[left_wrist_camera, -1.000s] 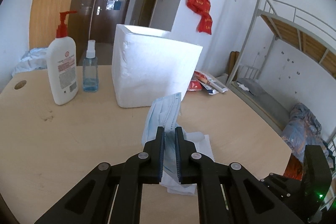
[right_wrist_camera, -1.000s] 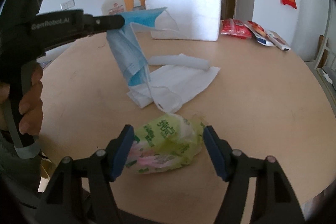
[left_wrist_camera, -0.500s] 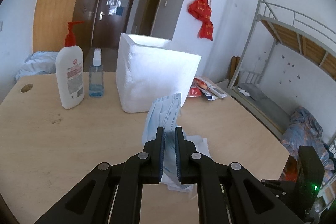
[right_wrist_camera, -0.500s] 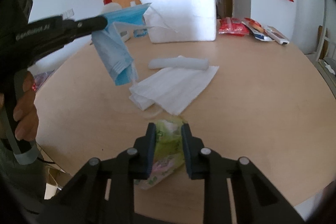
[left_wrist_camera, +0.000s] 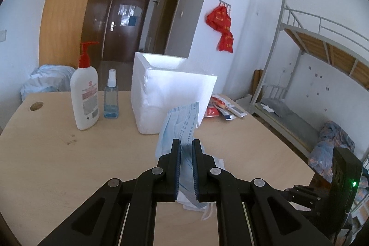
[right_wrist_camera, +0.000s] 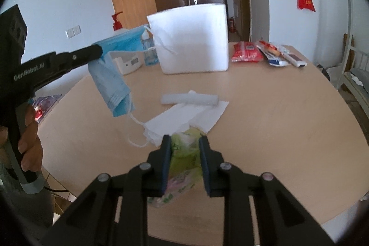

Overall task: Organize soft objects
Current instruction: 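Lift the blue mask with the left tool while the right tool lifts the green packet, then carry the blue mask and green packet up toward the white foam box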

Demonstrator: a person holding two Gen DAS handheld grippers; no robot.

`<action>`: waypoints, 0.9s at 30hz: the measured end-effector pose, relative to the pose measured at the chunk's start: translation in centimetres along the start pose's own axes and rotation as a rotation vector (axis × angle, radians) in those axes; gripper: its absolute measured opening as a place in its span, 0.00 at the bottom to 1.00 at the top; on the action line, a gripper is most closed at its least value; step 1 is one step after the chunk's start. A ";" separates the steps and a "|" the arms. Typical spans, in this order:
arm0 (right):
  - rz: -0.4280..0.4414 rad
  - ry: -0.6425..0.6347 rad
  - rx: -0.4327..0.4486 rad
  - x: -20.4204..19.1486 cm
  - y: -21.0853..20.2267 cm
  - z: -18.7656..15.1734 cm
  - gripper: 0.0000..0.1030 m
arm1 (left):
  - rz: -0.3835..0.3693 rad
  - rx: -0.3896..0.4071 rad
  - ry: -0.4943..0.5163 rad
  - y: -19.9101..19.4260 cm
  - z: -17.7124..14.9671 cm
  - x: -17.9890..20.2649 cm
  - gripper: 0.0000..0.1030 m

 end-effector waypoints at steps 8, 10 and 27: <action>-0.021 0.031 0.037 1.5 -1.4 0.4 0.27 | 0.037 0.024 -0.013 -2.1 -0.3 -0.9 0.10; -0.030 0.042 0.049 2.0 -1.7 0.6 0.27 | 0.052 0.032 -0.018 -2.8 -0.4 -1.3 0.10; -0.042 -0.019 0.144 0.5 -4.5 3.3 0.27 | 0.086 0.060 -0.021 -5.3 -0.7 -1.4 0.10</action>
Point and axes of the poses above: each gripper's, at about its wrist camera, not at the fingertips, and y roughly the way its jaws point, x to its right, z to its top, the point moved 5 cm from there along y, roughly the way its jaws point, and after that the axes turned 8 degrees about -x, right-handed, at the moved point
